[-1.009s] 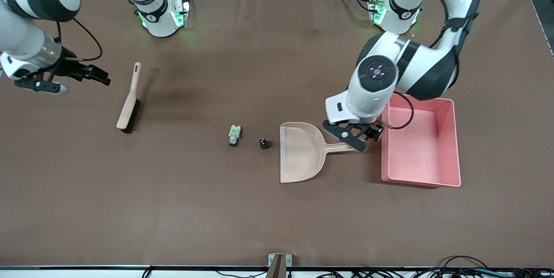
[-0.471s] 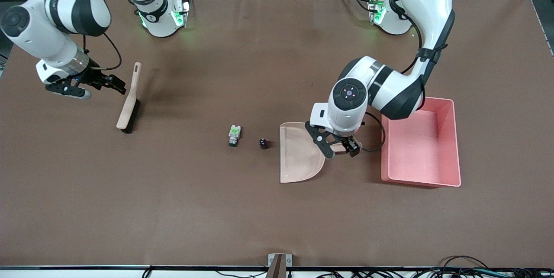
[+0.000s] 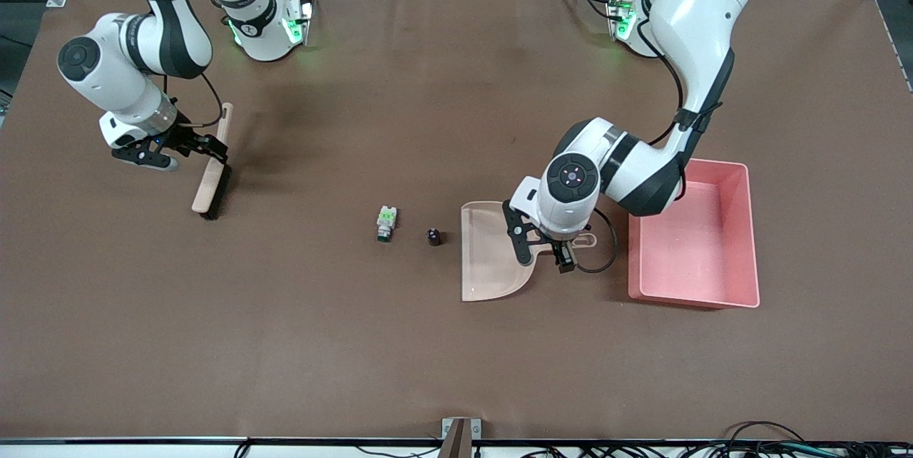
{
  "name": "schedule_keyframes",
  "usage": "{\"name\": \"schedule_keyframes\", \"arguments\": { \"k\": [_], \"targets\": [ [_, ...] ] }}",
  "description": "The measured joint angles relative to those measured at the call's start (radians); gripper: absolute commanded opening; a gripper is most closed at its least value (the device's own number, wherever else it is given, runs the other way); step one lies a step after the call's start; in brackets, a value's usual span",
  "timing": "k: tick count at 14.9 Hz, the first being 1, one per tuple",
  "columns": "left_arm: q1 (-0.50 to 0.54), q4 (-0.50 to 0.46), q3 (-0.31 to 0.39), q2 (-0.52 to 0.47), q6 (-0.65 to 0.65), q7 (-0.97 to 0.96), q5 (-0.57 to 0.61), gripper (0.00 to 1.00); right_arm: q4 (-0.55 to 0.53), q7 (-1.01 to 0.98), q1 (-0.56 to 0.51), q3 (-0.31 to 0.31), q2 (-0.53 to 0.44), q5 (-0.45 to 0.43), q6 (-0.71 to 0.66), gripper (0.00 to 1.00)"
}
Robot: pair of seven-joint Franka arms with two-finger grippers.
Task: Clean e-waste and dump in bin
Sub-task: 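Grasp the dustpan handle with the left gripper while the right gripper grasps the brush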
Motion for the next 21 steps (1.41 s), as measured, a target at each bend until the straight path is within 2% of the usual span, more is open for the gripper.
{"name": "schedule_keyframes", "arguments": {
  "k": [5,9,10,13,15,21],
  "targets": [
    [-0.003,0.000,-0.001,0.034,0.012,0.026,0.062,0.83,-0.001,-0.059,-0.055,-0.002,0.120,0.000,0.143,0.99],
    [-0.006,0.000,-0.001,0.054,0.026,0.026,0.078,0.83,-0.001,-0.074,-0.066,0.001,0.152,0.000,0.154,0.96],
    [-0.007,0.000,-0.002,0.055,0.027,0.027,0.078,0.83,-0.001,-0.074,-0.064,0.003,0.155,0.000,0.154,0.89],
    [-0.009,0.000,-0.003,0.055,0.027,0.046,0.079,0.75,-0.001,-0.074,-0.051,0.008,0.160,0.000,0.153,0.59],
    [-0.008,0.000,-0.003,0.056,0.027,0.087,0.079,0.71,-0.001,-0.074,-0.044,0.009,0.162,0.000,0.153,0.56],
    [-0.009,0.000,-0.003,0.060,0.027,0.130,0.079,0.66,0.000,-0.074,-0.042,0.009,0.179,0.000,0.157,0.50]
  ]
}}
